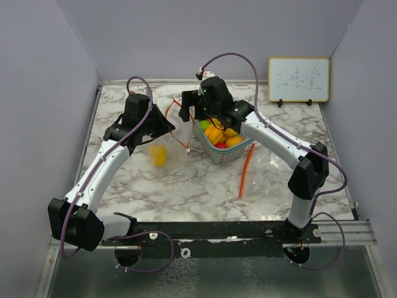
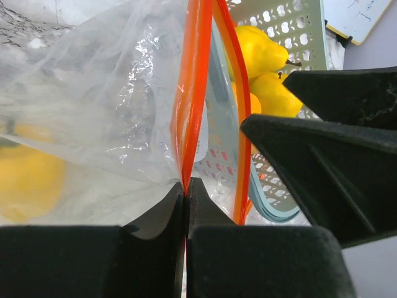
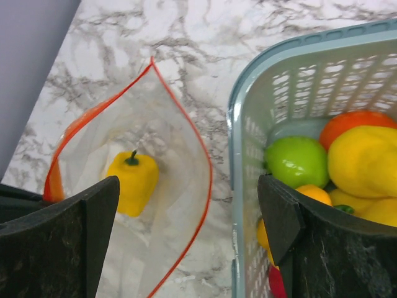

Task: Place the food in the zip-top bag and seal the zipper
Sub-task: Place the fake vegetable in the zipper food storage bag, then pick up the fake fruit from the bin.

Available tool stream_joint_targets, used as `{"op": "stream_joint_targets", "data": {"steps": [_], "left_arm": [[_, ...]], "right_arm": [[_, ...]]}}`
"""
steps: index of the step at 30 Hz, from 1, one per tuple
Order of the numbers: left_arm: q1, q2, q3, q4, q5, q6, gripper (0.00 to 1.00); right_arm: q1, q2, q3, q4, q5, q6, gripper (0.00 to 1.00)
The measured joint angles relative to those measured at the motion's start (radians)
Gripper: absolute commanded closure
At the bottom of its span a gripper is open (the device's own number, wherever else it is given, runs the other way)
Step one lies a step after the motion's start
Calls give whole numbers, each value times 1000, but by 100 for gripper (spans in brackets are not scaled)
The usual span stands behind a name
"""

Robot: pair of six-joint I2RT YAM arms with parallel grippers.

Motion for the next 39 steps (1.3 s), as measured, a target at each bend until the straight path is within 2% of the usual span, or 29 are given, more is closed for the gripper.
{"op": "stream_joint_targets", "data": {"steps": [8,13,18,20,23,28,31,34,39], "left_arm": [[2,0,0,0,0,4,100],[2,7,0,3,9,14,100],[3,16,0,8,19,25,100],[3,18,0,10,19,30,100],[4,19,0,12,19,34,100],[13,19,0,12,19,35,100],[16,20,0,12,19,35,100],[16,20,0,12,19,35,100],[18,20,0,12,19,35,100]], "right_arm": [[-30,7,63,-114,211,-44,11],[-108,62,100,-147,257,-61,12],[-171,158,96,-157,263,-89,18],[-184,183,81,-158,257,-95,24],[-192,203,66,-160,246,-106,40],[-193,211,57,-151,233,-117,70],[-193,207,57,-126,234,-130,93],[-193,206,56,-123,235,-139,97],[-194,186,54,-127,190,-157,97]]}}
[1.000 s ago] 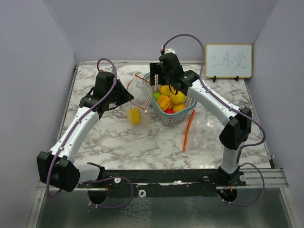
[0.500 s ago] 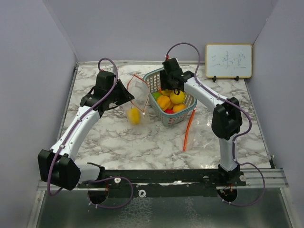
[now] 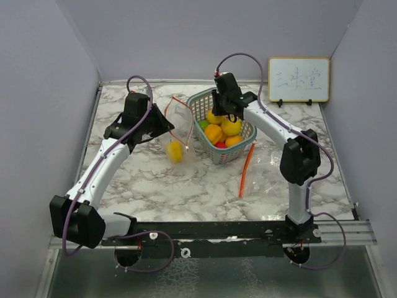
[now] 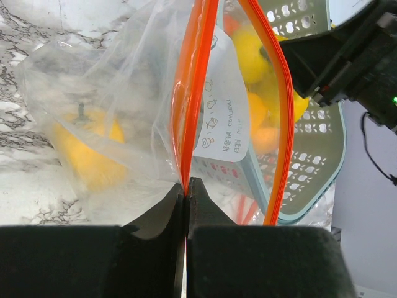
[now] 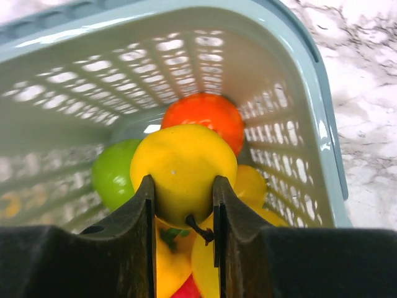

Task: Place the food in the zip-top bag and seal the zipper
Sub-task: Pick up the fake fruit from the bin, then place the fake fruit in the zipper food storage bag.

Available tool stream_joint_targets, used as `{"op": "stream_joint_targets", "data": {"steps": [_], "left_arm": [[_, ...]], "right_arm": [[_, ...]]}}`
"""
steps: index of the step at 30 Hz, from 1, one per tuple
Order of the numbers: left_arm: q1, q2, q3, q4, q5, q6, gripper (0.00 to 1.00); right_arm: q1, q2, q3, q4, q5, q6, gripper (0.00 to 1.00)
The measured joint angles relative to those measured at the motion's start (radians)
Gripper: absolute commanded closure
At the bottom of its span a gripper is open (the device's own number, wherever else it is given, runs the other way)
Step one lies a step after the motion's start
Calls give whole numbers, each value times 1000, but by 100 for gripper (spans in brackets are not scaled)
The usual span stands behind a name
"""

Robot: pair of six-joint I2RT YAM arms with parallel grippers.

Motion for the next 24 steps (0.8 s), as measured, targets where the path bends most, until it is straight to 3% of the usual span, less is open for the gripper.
{"op": "stream_joint_targets", "data": {"steps": [8,14,19,24], "left_arm": [[3,-1,-33,21,0,0,100],[3,-1,-53,24,0,-1,100],[3,-1,-53,37,6,-2,100],[3,-2,-55,46,21,-8,100]], "right_arm": [[0,-256,-48,44,-208,-14,98],[1,-449,-107,186,-445,16,98],[9,-455,-211,376,-693,132,98],[35,-373,-300,476,-813,238,97]]}}
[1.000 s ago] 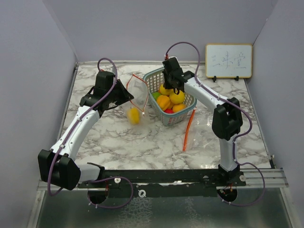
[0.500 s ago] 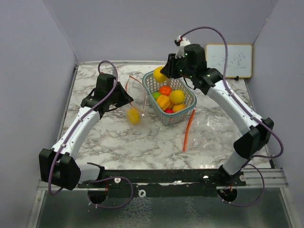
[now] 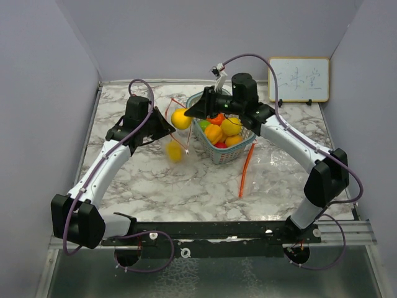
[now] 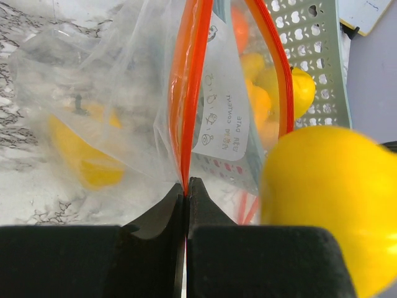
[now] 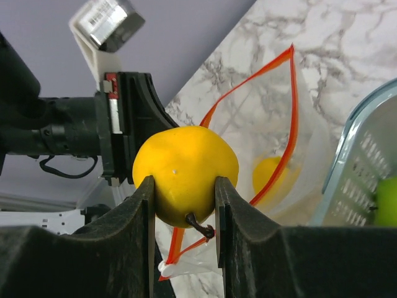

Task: Place the food in the zip-top bag and seal the zipper
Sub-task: Place the fake fruit in the zipper food storage bag.

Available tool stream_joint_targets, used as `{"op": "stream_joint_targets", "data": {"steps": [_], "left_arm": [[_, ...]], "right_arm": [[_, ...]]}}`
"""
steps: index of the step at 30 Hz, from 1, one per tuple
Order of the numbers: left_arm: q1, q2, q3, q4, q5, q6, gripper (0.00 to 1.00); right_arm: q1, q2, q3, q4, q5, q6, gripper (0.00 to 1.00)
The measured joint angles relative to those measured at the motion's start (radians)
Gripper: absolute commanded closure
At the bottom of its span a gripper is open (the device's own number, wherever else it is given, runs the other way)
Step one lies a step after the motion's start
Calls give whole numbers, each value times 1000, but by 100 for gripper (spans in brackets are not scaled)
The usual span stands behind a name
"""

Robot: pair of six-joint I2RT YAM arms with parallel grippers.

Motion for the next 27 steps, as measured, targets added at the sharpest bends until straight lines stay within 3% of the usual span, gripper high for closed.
{"op": "stream_joint_targets", "data": {"steps": [11,21,24,27], "left_arm": [[6,-23,-16,8,23,-16,100],[11,-27,-10,-19,43,-14,100],[11,-26,13,-28,55,-14,100],[11,-22,62,-34,60,-9,100]], "right_arm": [[36,71,-39,81,32,95,98],[177,133,169,-219,503,-145,97],[198,163,207,-285,579,-190,84],[216,201,243,-351,658,-220,57]]}}
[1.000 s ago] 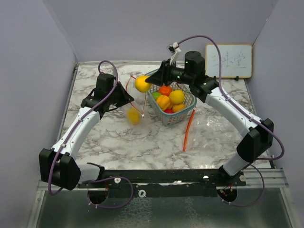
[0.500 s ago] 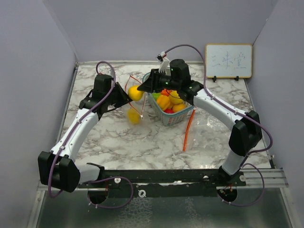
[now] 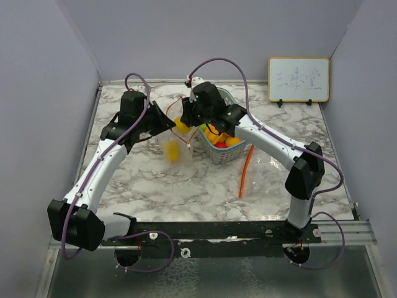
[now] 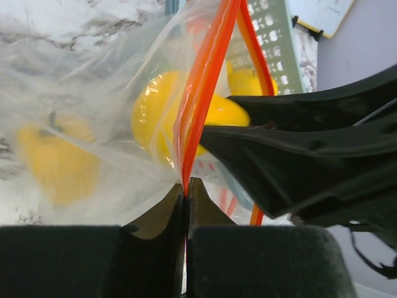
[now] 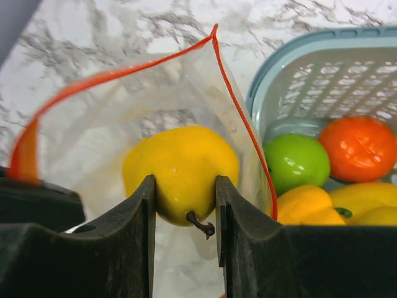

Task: Place the food in the zip-top bag and seal the zipper
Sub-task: Place the fake fruit in the zipper food storage bag, then pick up the fake vegetable from the bin.

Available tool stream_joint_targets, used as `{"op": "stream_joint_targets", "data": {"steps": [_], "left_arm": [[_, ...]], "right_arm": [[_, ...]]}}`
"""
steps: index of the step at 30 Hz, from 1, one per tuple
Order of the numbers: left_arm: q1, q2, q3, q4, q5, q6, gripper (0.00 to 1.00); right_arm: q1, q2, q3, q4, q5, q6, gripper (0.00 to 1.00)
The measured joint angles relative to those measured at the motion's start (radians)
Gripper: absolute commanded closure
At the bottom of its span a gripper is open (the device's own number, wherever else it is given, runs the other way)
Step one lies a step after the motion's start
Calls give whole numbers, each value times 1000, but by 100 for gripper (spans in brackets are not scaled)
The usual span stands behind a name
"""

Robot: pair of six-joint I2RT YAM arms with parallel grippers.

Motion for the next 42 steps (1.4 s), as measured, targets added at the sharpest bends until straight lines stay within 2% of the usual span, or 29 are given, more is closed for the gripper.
{"op": "stream_joint_targets", "data": {"steps": [1,4,5,16,20,23,29,34,42], "left_arm": [[0,2,15,-1,0,3,100],[0,6,45,1,0,10,100],[0,6,47,2,0,12,100],[0,34,-58,24,0,12,100],[0,48,-59,24,-8,13,100],[0,50,-52,6,-48,13,100],[3,49,-38,-19,-115,12,100],[8,49,-16,-18,-122,12,100],[14,50,-14,-18,-124,12,100]], "right_arm": [[5,10,12,-19,22,-8,47],[15,29,34,-56,61,-41,8],[17,29,34,-61,66,-50,0],[19,-90,35,-56,114,-100,1],[-13,-154,35,-94,146,-60,8],[-96,-179,34,-153,138,3,15],[-306,-135,-34,-249,43,74,24],[-290,-46,-63,-307,-88,104,26],[-277,-42,-84,-331,-217,144,24]]}}
